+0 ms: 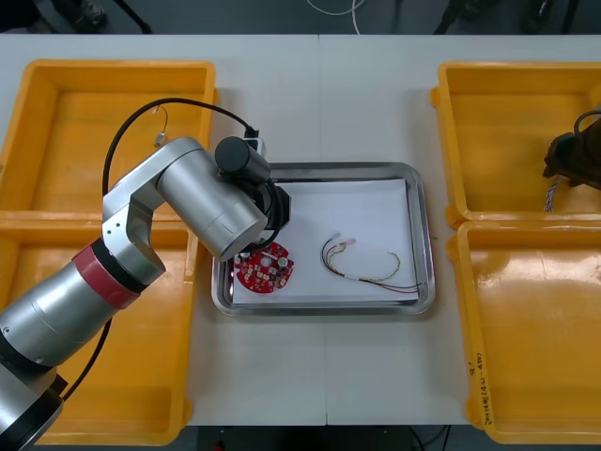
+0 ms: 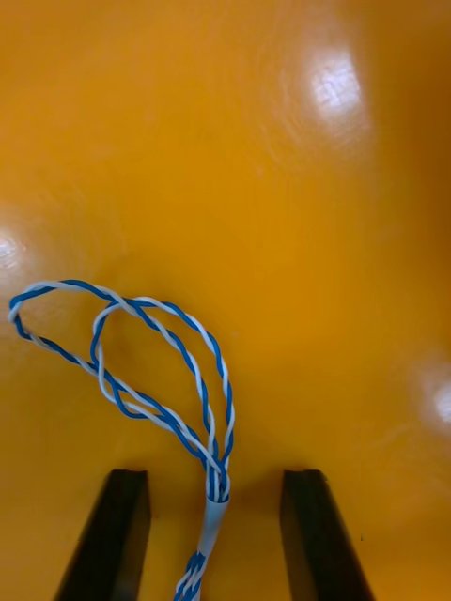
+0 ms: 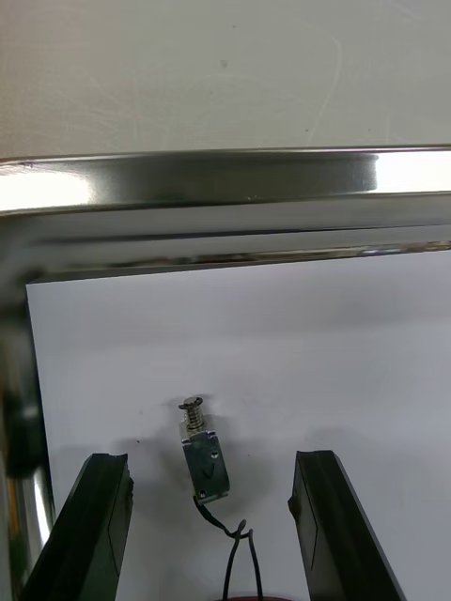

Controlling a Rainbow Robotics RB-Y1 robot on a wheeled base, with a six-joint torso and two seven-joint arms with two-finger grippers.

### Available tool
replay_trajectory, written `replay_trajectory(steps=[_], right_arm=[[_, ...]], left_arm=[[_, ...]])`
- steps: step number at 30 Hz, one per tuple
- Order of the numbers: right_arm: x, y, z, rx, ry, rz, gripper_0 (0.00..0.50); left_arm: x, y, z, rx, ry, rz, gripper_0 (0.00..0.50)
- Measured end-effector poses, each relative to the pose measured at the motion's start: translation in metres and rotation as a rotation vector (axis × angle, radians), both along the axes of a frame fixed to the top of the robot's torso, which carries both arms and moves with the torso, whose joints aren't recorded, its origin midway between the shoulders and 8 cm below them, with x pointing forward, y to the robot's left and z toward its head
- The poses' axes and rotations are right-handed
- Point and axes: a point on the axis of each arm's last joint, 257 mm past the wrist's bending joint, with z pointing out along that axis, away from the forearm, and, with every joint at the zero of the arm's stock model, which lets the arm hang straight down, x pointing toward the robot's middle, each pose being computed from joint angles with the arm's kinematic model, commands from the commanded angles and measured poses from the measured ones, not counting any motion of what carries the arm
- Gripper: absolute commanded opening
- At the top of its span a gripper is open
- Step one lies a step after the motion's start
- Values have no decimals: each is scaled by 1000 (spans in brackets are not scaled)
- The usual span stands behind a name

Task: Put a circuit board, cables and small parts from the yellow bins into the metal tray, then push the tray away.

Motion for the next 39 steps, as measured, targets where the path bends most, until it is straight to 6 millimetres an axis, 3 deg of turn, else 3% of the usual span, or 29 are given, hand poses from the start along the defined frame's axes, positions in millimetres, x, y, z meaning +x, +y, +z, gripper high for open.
replay_trajectory(steps=[1,2,9,17,22,32,39], right_arm=[[0,0,0,0,0,0,123],[0,0,0,0,0,0,0],[0,0,0,0,0,0,0],[0,2,2,4,4,4,0],[-12,7,13,-4,74,44,0],[-23,22,58,-20,142,116,0],[-37,39,97,-22,157,189,0]], left_arm=[[0,0,0,0,-1,0,500],[0,0,0,2,-2,1,500],[-4,8,7,40,18,18,500],[-13,4,49,12,50,26,500],[-15,8,72,-3,70,32,500],[-5,66,115,-21,97,130,500],[1,103,139,73,73,-16,500]])
